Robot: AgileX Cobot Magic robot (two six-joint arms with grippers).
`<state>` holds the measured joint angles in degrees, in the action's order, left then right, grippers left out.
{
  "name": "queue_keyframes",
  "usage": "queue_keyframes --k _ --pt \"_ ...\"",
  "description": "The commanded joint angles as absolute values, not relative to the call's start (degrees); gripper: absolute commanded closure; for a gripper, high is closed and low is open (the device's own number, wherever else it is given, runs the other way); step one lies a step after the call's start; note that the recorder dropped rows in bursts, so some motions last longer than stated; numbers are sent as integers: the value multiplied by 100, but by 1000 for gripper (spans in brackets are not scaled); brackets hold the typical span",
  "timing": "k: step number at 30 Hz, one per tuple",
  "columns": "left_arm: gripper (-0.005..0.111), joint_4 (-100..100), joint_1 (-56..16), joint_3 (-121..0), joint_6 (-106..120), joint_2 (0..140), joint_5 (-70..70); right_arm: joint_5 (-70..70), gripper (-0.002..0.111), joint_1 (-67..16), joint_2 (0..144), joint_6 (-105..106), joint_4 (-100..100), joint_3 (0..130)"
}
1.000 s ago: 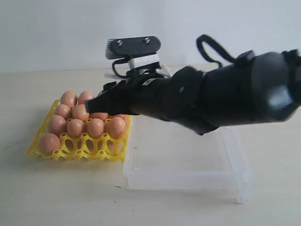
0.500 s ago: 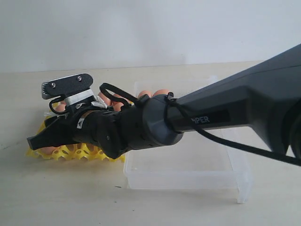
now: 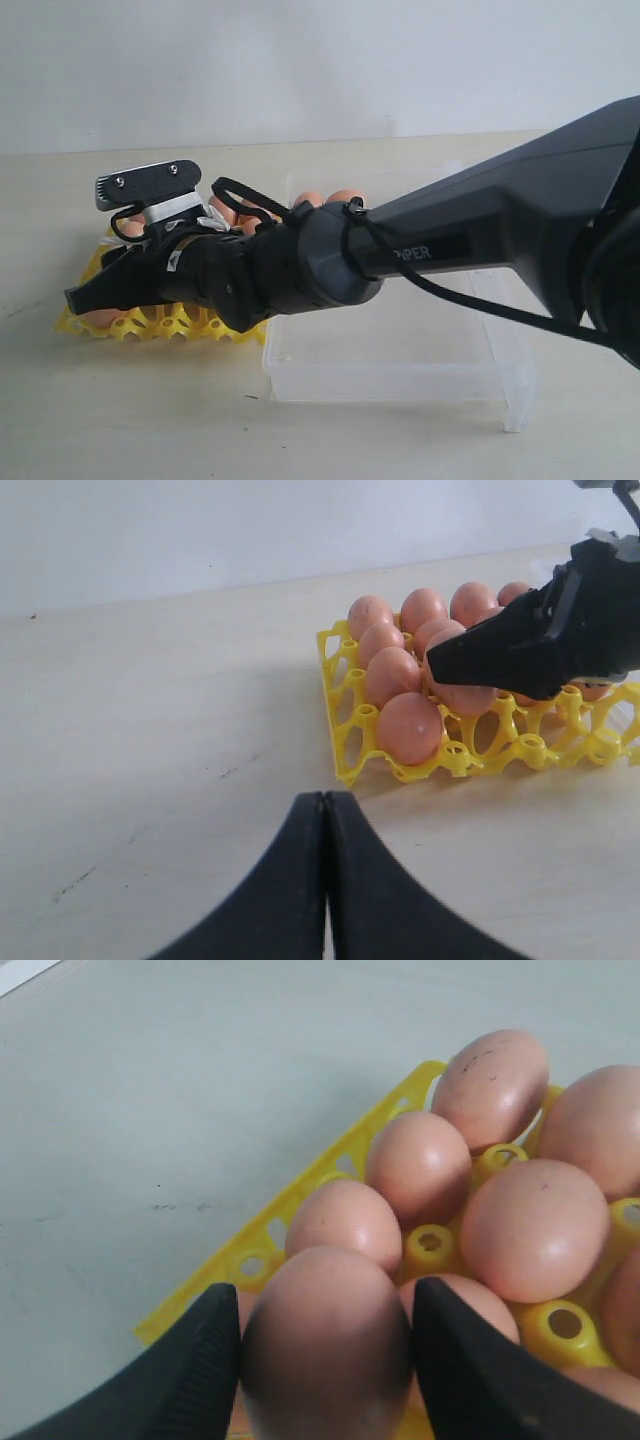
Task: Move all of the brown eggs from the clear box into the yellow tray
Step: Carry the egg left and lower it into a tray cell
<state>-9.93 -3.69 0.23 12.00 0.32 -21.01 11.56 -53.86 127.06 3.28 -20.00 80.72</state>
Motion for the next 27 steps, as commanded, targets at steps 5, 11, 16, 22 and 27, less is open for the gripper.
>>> queue_keyframes --k 5,11,16,22,27 --pt "107 -981 -393 0 1198 0 -2056 1193 108 -5335 12679 314 -1947 8108" --pt "107 -981 -393 0 1198 0 -2056 1131 94 -5335 12679 314 -1947 8108" --pt "107 -981 -393 0 1198 0 -2056 1109 62 -5335 12679 314 -1947 8108" --pt "107 -981 -393 0 1198 0 -2056 1109 47 -5335 12679 314 -1947 8108" --pt "107 -981 -393 0 1198 0 -2056 1109 47 -5335 12648 314 -1947 8108"
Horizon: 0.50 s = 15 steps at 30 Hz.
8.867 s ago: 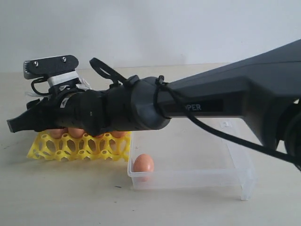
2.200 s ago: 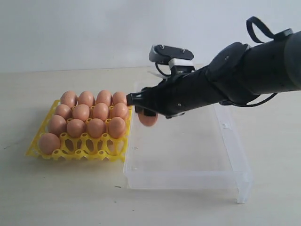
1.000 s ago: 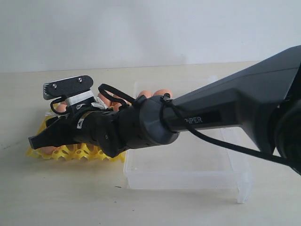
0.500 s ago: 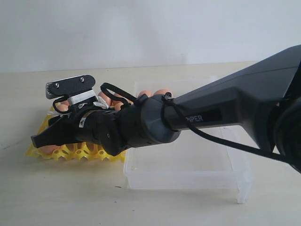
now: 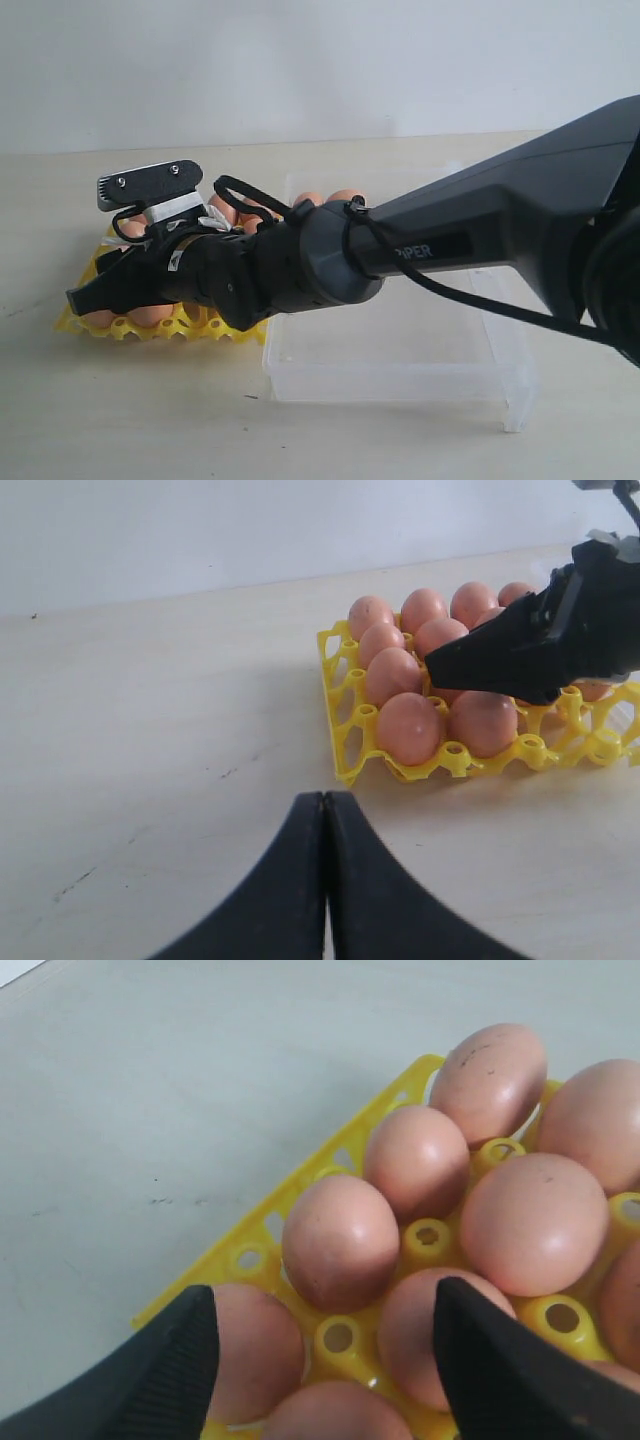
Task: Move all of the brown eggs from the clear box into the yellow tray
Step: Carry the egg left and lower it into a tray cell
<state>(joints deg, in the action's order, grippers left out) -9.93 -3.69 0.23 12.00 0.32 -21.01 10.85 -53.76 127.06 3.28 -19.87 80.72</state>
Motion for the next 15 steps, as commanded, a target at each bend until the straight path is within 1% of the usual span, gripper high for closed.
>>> queue_keyframes --k 1,8,13,15 --pt "107 -981 -393 0 1198 0 -2056 1109 47 -5335 12622 314 -1947 8108" --pt "107 -981 -393 0 1198 0 -2056 1071 47 -5256 12136 327 -1931 8108" --pt "107 -981 -393 0 1198 0 -2056 188 49 -4955 11573 296 -1931 8108" --pt "107 -981 -393 0 1198 0 -2056 -314 53 -4718 11373 87 -1931 8108"
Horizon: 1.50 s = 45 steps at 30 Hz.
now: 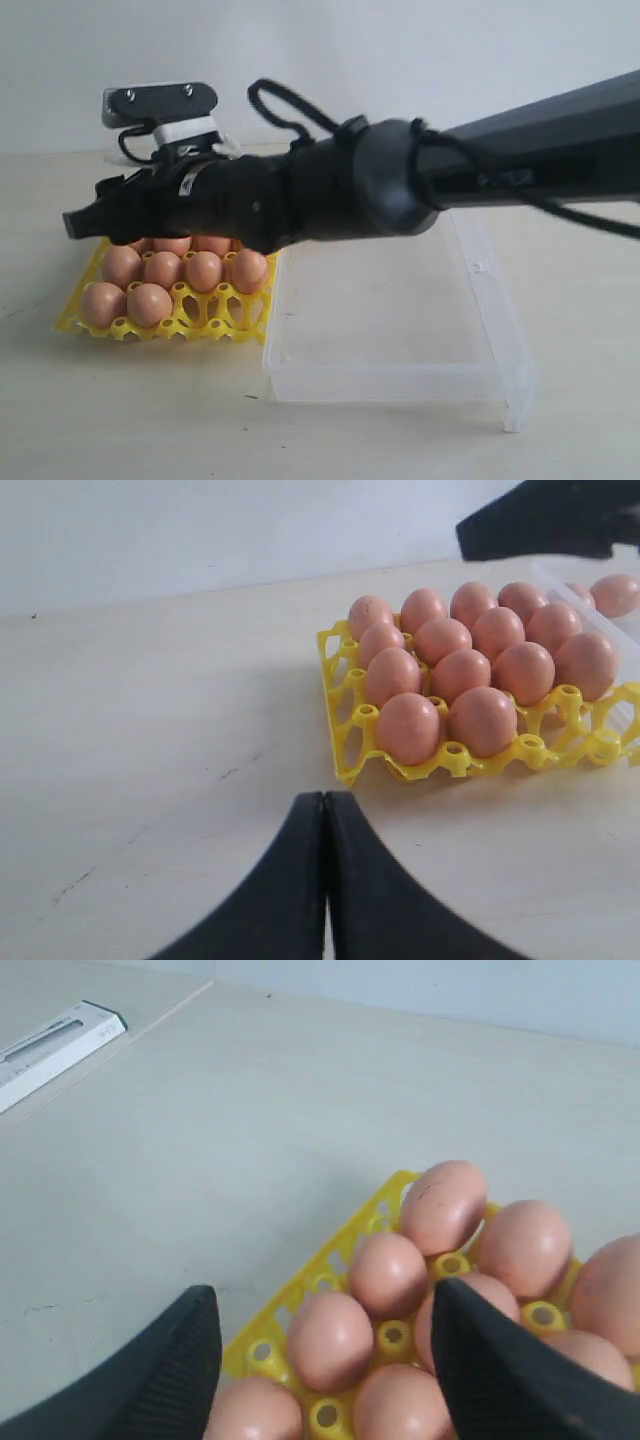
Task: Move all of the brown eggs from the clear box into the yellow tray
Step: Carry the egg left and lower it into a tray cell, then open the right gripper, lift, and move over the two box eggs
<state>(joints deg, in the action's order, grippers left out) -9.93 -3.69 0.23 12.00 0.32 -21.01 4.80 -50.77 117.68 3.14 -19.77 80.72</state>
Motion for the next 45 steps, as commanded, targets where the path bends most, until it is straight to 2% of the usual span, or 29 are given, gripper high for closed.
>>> queue_keyframes --k 1,6,12,17,24,45 --pt "107 -981 -393 0 1198 0 -2056 -509 55 -4569 11305 -102 -1931 8108" --pt "107 -981 -393 0 1198 0 -2056 -1198 72 -3566 11163 -1049 -1931 8108" --pt "107 -981 -393 0 1198 0 -2056 -1702 73 -2613 11490 -1585 -1988 8108" --pt "107 -981 -393 0 1198 0 -2056 -2030 67 -2161 11948 -1274 -2924 8246" --pt "107 -981 -393 0 1198 0 -2056 -2616 50 -2083 12610 -901 -3445 8945" --pt "107 -981 -393 0 1198 0 -2056 -1891 50 -1792 13268 -1352 -4028 9195"
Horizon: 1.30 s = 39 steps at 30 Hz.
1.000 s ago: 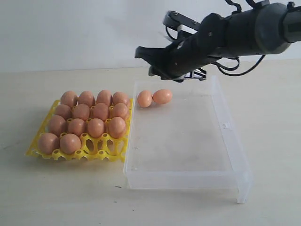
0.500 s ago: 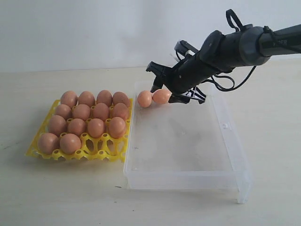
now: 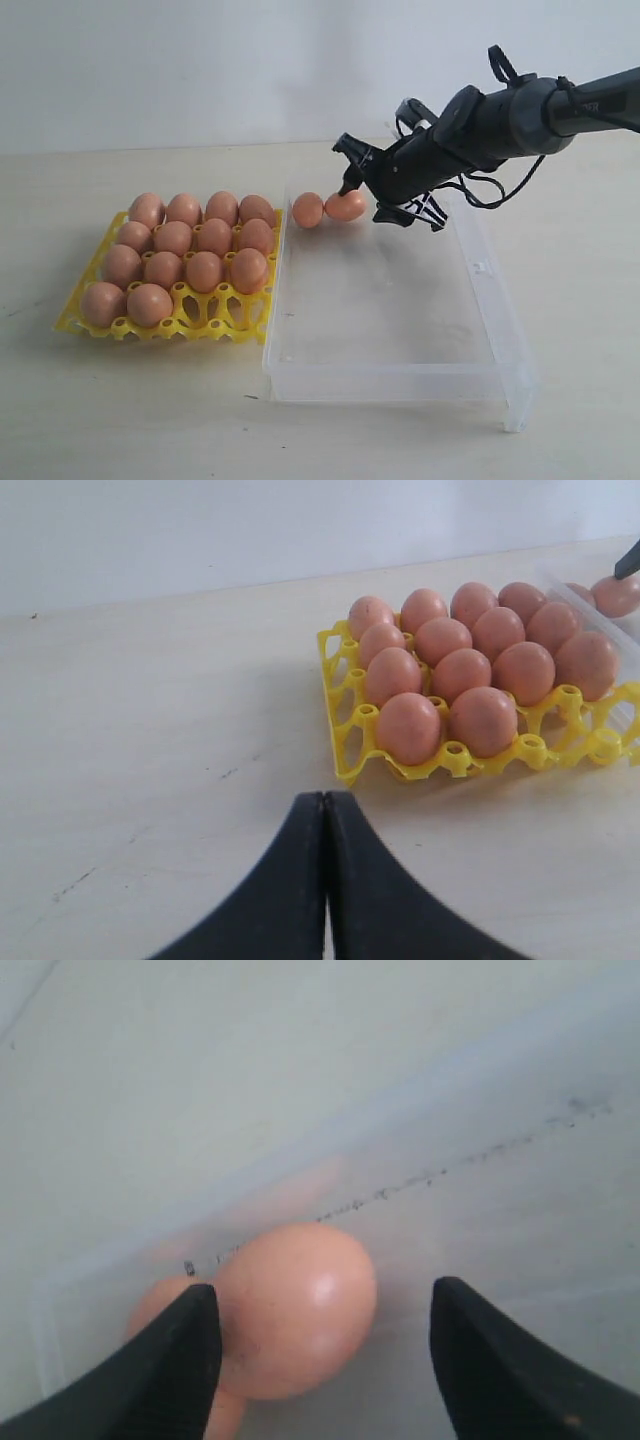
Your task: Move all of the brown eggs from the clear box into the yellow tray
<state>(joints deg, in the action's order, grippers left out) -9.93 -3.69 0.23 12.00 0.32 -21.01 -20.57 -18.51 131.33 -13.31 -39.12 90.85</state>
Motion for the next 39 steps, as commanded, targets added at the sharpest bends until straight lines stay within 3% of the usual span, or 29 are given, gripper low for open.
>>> queue_keyframes --k 1,16,18,23,39 --pt "107 -981 -393 0 1198 0 -2056 -1904 50 -1792 13313 -1352 -4056 9256" --pt "107 -981 -393 0 1198 0 -2056 -1971 53 -1792 13541 -1352 -4311 9531" --pt "107 -981 -393 0 1198 0 -2056 -1971 64 -1802 13541 -1352 -4311 9531" --pt "107 -981 -393 0 1198 0 -2056 -1971 108 -1802 13541 -1305 -4311 9531" --pt "107 -981 -393 0 1198 0 -2056 -1994 108 -1802 12828 -281 -4140 9521"
